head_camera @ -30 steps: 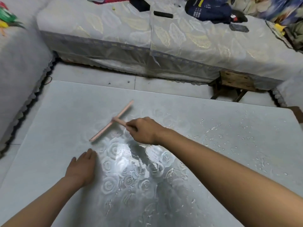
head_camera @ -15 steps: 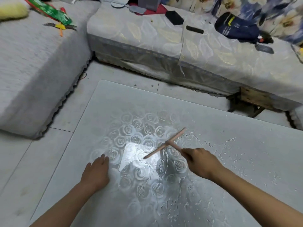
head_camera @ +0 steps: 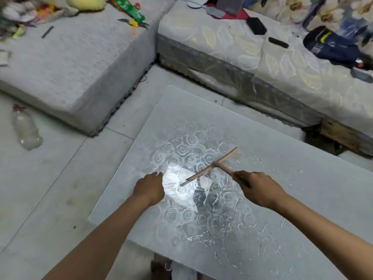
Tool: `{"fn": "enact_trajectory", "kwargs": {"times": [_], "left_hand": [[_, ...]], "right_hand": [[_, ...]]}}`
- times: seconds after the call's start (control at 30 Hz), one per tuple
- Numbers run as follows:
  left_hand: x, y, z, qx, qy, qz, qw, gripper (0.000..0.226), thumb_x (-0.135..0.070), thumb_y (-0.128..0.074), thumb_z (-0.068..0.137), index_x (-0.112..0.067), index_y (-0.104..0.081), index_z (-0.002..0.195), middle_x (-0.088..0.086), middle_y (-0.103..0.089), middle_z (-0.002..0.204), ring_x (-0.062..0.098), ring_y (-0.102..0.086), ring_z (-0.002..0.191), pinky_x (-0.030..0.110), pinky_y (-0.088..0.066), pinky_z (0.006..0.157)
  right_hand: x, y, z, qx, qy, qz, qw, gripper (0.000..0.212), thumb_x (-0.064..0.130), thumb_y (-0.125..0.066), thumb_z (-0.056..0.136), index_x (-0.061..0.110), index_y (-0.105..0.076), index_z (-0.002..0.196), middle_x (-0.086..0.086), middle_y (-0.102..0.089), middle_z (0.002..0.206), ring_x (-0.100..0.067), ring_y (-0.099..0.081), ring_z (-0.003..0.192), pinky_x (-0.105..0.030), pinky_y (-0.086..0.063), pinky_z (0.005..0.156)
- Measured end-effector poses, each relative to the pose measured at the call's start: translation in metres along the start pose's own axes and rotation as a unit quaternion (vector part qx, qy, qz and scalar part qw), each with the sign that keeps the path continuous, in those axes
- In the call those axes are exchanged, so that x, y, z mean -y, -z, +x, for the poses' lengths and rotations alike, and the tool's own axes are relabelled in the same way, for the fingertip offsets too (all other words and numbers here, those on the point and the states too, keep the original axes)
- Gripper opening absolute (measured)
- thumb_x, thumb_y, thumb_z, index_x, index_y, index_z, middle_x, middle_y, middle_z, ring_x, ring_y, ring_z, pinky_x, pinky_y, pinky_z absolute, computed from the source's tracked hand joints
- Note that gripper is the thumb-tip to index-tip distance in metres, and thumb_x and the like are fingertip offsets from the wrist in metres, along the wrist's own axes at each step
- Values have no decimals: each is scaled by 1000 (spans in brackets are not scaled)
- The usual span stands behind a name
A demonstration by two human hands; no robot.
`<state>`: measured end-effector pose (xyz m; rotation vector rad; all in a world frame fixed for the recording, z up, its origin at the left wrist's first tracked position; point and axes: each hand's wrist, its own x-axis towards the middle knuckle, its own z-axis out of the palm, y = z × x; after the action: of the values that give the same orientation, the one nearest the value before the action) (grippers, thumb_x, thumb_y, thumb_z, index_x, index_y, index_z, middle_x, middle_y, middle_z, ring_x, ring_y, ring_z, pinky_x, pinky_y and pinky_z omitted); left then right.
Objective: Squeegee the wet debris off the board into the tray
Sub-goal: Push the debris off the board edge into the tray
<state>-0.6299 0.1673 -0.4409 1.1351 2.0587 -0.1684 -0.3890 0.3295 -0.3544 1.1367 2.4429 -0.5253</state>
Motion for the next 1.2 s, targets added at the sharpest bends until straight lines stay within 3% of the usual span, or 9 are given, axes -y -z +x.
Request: {"fn": "enact_trajectory", "kwargs": {"times": [0.1,0.33,0.4,0.53,0.7,0.83,1.2], "left_hand": [[10,-12,-15,-10,23,-24,999,50,-20,-36,97,-13,-29,147,7,-35,150,25,-37,135,36,-32,109],[51,-103,-103,-50,168,-130,976,44,-19,-38,95,-15,-40,139,7,-45,141,26,-44,129,34,-38,104],[62,-130,-131,-66,203,-166,963,41,-18,-39,94,-15,-44,134,8,-48,138,27,-46,126,34,-40,101],[91,-188,-193,-73,278,-215,933,52,-18,-35,97,-14,-29,148,8,-37,149,25,-38,134,35,-34,109],[134,-254,-263,-88,373,-266,884,52,-22,-36,97,-17,-30,148,7,-38,149,25,-40,134,36,-36,108],[172,-311,-318,-125,451,-349,812,52,-22,-37,98,-16,-29,148,6,-38,150,24,-40,134,35,-35,109],[215,-461,-488,-187,606,-547,547,50,-20,-39,97,-19,-33,147,10,-49,142,30,-48,126,34,-39,100]], "right_hand": [[14,-3,0,14,8,5,1000,33,34,-33,102,25,-58,121,-5,-70,102,-26,-63,87,-35,-50,71],[90,-26,4,57,205,-34,977,31,34,-31,102,26,-57,118,-5,-69,102,-29,-61,89,-38,-50,76],[116,-37,-1,65,252,-44,965,29,32,-32,102,26,-57,116,-5,-68,99,-29,-61,88,-37,-49,73],[175,-69,-28,85,329,-67,938,32,32,-34,102,23,-58,121,-7,-68,102,-30,-61,91,-37,-49,75],[244,-108,-73,138,411,-80,898,35,38,-34,102,26,-55,128,-8,-69,101,-31,-61,93,-36,-50,78],[309,-144,-116,186,469,-114,856,36,28,-40,98,32,-50,133,-12,-65,113,-35,-58,106,-38,-48,85],[457,-258,-241,249,603,-181,736,25,37,-36,101,31,-54,117,-7,-66,87,-31,-61,84,-37,-49,74]]}}
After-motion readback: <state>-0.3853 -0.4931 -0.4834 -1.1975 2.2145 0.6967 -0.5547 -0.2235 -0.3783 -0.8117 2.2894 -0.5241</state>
